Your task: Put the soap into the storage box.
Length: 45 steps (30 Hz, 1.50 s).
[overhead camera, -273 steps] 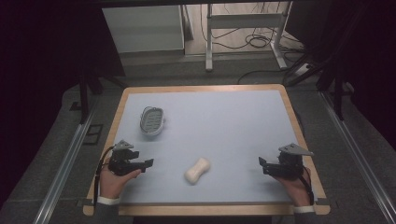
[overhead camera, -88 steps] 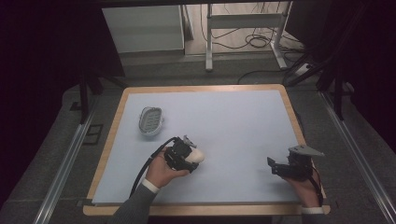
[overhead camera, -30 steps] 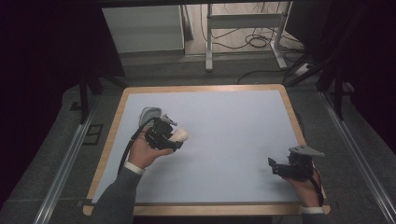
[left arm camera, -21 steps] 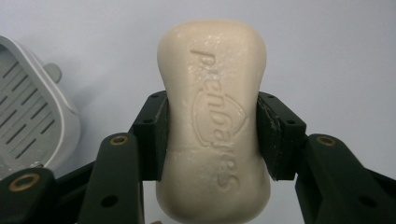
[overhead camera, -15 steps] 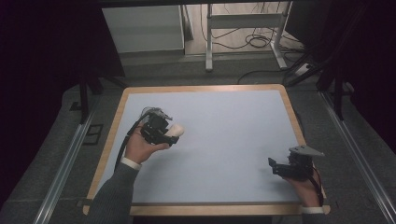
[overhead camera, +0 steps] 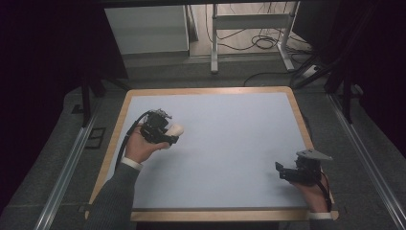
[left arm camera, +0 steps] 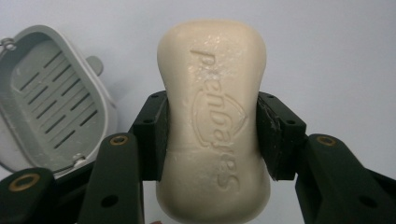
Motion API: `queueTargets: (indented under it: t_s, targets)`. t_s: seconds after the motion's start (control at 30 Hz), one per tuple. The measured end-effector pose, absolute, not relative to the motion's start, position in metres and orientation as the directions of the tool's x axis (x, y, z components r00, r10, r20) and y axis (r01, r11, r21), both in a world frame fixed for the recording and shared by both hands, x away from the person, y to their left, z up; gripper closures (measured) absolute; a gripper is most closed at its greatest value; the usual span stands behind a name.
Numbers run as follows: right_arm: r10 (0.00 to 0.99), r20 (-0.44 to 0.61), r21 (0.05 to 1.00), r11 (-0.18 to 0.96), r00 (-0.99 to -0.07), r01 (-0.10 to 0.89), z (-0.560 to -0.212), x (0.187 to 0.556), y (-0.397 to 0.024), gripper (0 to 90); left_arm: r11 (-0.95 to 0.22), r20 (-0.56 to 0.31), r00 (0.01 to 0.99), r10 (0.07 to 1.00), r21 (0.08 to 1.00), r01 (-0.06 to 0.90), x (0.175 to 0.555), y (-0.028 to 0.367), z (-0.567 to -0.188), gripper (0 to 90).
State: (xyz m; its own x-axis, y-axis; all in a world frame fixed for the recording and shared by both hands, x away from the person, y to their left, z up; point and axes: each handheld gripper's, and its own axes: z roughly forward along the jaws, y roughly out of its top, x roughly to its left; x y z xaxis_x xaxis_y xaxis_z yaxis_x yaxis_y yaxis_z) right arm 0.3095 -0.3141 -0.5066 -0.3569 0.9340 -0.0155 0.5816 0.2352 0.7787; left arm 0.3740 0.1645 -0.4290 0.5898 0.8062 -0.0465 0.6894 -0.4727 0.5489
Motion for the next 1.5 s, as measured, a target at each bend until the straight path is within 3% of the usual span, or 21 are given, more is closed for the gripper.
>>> queueTargets:
  t_s: [1.5]
  targets:
    - [0.938,-0.013,0.782,0.225,-0.346,0.582,-0.507,0.31,-0.317,6.4,-0.326,-0.065,0.418,0.906,0.524,0.787,0.431,0.209,-0.439,49.6]
